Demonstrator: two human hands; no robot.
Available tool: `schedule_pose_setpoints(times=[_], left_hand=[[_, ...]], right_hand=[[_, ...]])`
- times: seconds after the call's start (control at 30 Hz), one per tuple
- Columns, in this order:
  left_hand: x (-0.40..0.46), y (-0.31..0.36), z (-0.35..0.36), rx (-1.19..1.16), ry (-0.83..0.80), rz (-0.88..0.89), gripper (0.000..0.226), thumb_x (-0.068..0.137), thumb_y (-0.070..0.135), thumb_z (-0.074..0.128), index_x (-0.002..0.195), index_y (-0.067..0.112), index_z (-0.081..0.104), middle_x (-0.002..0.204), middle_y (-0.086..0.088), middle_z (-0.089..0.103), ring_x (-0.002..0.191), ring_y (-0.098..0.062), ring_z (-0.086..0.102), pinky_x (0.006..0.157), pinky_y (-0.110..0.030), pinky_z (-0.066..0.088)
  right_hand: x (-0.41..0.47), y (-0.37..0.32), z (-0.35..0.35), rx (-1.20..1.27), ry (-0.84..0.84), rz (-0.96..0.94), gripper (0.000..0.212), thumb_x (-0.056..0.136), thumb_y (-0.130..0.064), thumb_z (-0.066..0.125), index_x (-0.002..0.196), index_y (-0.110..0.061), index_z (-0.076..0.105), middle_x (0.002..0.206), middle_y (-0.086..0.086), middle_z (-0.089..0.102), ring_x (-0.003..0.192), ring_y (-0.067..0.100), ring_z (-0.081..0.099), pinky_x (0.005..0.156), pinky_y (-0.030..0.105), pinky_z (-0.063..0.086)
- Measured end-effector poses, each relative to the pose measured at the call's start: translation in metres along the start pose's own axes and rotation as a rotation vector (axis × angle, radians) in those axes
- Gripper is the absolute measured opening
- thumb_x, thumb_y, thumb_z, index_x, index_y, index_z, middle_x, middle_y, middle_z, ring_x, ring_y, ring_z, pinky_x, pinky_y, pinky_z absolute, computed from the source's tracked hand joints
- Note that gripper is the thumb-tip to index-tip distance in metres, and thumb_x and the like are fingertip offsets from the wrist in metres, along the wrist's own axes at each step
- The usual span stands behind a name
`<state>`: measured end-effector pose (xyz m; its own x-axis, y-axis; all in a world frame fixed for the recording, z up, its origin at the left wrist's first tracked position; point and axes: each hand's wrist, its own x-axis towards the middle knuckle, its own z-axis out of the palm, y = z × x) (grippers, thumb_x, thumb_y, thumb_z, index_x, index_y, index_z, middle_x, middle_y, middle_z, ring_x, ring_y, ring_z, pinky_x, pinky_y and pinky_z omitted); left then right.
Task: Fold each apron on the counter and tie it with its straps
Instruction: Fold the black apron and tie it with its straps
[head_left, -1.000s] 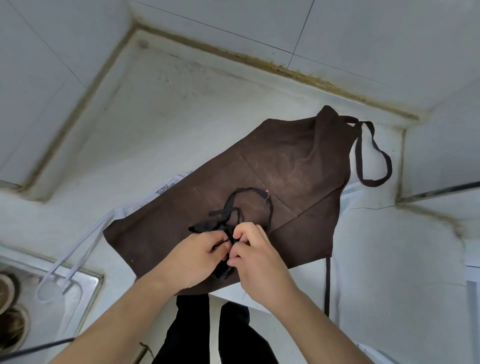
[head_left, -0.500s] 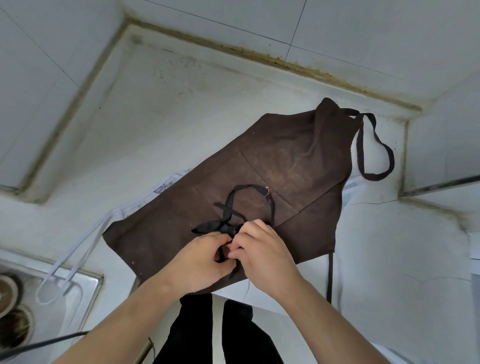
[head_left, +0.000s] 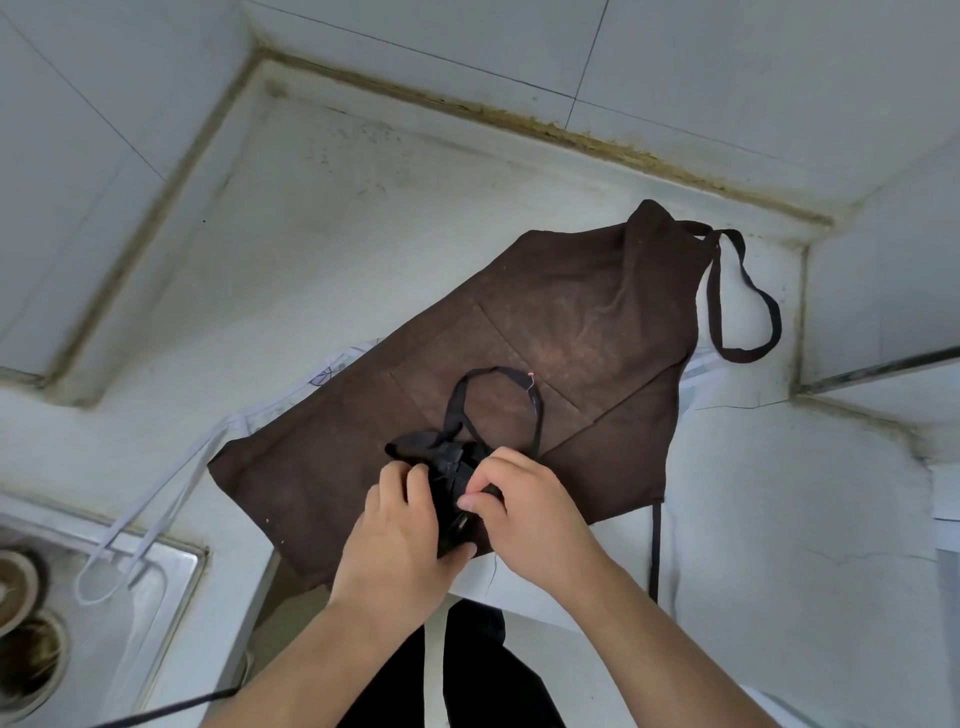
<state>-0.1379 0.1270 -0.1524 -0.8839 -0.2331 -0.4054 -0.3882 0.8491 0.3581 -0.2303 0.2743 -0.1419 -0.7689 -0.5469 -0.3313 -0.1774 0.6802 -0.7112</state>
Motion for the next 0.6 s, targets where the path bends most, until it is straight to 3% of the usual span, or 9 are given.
schedule_pose_setpoints(times=[0.1, 0.2, 0.37, 0.6], left_hand=[[0.002, 0.010, 0.000, 0.024, 0.031, -0.006, 0.064, 0.085, 0.058, 0.072, 0.129, 0.019, 0.047, 0.126, 0.001, 0.052, 0.110, -0.021, 0.057, 0.079, -0.036, 0.059], [0.001, 0.014, -0.014, -0.106, -0.009, -0.019, 0.047, 0.090, 0.049, 0.065, 0.127, 0.025, 0.048, 0.118, 0.009, 0.055, 0.103, -0.016, 0.060, 0.075, -0.036, 0.058], [-0.008, 0.020, -0.047, -0.235, -0.021, 0.060, 0.034, 0.090, 0.041, 0.061, 0.124, 0.036, 0.053, 0.110, 0.017, 0.053, 0.084, -0.011, 0.063, 0.070, -0.033, 0.057], [-0.019, 0.053, -0.082, -0.325, 0.022, 0.059, 0.015, 0.093, 0.043, 0.070, 0.103, 0.035, 0.062, 0.083, 0.017, 0.063, 0.072, -0.009, 0.063, 0.059, -0.020, 0.048]], right_hand=[[-0.002, -0.007, -0.004, 0.054, -0.024, 0.055, 0.015, 0.098, -0.028, 0.066, 0.084, -0.023, 0.062, 0.091, -0.011, 0.060, 0.087, 0.011, 0.058, 0.077, 0.032, 0.051], [-0.003, -0.018, -0.016, 0.102, -0.052, 0.070, 0.013, 0.099, -0.027, 0.066, 0.086, -0.024, 0.063, 0.089, -0.012, 0.064, 0.087, 0.009, 0.060, 0.078, 0.030, 0.052], [-0.004, -0.035, -0.046, 0.215, -0.038, 0.137, 0.012, 0.102, -0.027, 0.062, 0.090, -0.026, 0.063, 0.079, -0.011, 0.069, 0.078, 0.004, 0.067, 0.070, 0.020, 0.055], [-0.006, -0.070, -0.074, 0.184, -0.005, 0.017, 0.013, 0.101, -0.029, 0.065, 0.087, -0.029, 0.063, 0.082, -0.014, 0.066, 0.082, 0.002, 0.064, 0.066, 0.016, 0.049]])
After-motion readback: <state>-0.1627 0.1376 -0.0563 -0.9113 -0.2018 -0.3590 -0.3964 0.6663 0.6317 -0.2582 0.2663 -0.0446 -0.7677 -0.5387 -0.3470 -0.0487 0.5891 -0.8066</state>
